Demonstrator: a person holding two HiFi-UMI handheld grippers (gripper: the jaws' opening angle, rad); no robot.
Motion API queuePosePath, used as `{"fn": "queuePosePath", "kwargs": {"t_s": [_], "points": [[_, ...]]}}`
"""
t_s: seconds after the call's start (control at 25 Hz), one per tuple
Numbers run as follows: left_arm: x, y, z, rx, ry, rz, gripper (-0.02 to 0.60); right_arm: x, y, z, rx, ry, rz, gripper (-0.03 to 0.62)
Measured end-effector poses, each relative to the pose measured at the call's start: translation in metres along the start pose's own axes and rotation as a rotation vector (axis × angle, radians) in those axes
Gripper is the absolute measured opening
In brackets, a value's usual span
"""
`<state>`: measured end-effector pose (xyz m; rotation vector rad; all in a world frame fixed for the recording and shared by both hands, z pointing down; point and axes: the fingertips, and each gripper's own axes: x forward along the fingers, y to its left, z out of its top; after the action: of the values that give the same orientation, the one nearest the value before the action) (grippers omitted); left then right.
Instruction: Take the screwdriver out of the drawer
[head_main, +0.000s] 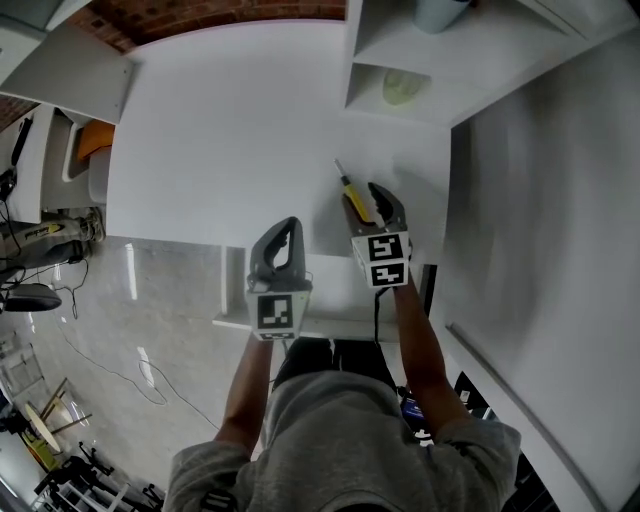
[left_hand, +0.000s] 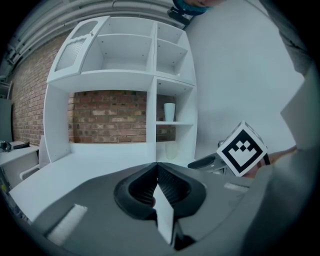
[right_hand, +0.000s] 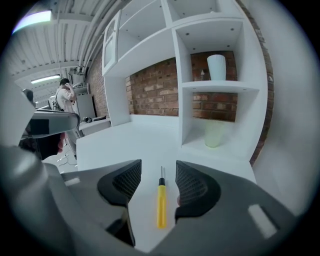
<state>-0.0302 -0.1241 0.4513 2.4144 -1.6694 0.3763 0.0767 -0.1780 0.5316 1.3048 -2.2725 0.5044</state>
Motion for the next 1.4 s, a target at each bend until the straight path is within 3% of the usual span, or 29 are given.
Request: {"fn": "queuePosePath", "kwargs": {"t_s": [0.56, 1.08, 1.4], "points": [[-0.089, -0.022, 0.063, 0.041, -0.126, -0.027, 0.012, -0.135, 0.037, 0.060, -0.011, -0.230, -0.112, 0.130], [-0.177, -0.028, 0.077, 0.060, -0.203, -0.068, 0.012, -0.232, 0.095, 0.061, -0.026, -0.340, -0.193, 0.031], [-0.215, -0.033, 0.070, 0.074, -0.207, -0.078, 0.012, -0.271, 0.124, 0.043, -0.037, -0.361, -0.213, 0.004]]}}
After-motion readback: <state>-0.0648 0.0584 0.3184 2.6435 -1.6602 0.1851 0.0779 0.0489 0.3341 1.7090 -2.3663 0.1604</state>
